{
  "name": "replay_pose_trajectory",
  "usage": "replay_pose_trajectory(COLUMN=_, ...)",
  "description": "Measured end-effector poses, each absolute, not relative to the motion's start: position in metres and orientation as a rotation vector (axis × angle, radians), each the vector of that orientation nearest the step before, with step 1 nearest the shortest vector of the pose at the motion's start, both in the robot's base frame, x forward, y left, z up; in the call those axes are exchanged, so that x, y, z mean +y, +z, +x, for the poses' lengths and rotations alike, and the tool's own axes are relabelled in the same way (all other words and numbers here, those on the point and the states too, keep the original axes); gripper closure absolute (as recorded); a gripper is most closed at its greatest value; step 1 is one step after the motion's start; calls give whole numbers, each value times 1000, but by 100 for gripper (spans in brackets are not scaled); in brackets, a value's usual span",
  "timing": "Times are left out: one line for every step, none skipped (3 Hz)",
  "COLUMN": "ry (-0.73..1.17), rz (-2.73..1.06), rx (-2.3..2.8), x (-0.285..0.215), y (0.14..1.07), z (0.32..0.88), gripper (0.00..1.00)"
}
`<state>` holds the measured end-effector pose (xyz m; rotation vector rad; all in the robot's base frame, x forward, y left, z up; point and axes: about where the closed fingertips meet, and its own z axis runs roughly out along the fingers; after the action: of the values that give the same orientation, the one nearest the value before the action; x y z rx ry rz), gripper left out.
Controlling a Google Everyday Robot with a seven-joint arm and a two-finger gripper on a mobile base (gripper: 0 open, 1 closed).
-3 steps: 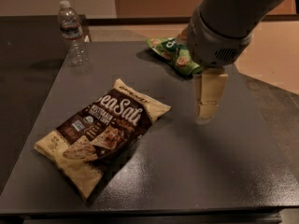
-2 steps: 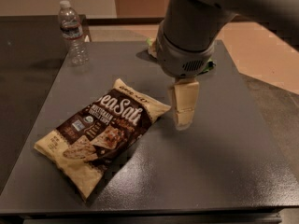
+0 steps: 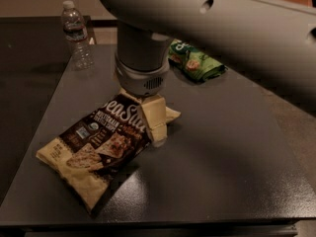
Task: Pick brown chip bag
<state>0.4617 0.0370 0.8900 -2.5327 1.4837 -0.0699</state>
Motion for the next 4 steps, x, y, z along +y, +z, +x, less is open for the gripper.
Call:
replay_pose_trajectory(ry=-26, rz=-2601, rx=1418, x=64, y=874, z=461, gripper=0)
replay_pose_trajectory(ry=-5, rz=-2655, rx=1376, x=80, y=859, z=461, gripper=0)
replay_pose_trajectory(ry=-22, rz=-2704, rx=1346, x=85, y=847, z=460, gripper=17)
replay_pose_trajectory(ry=-41, rz=-2714, rx=1337, x=81, y=848, z=463, gripper=40)
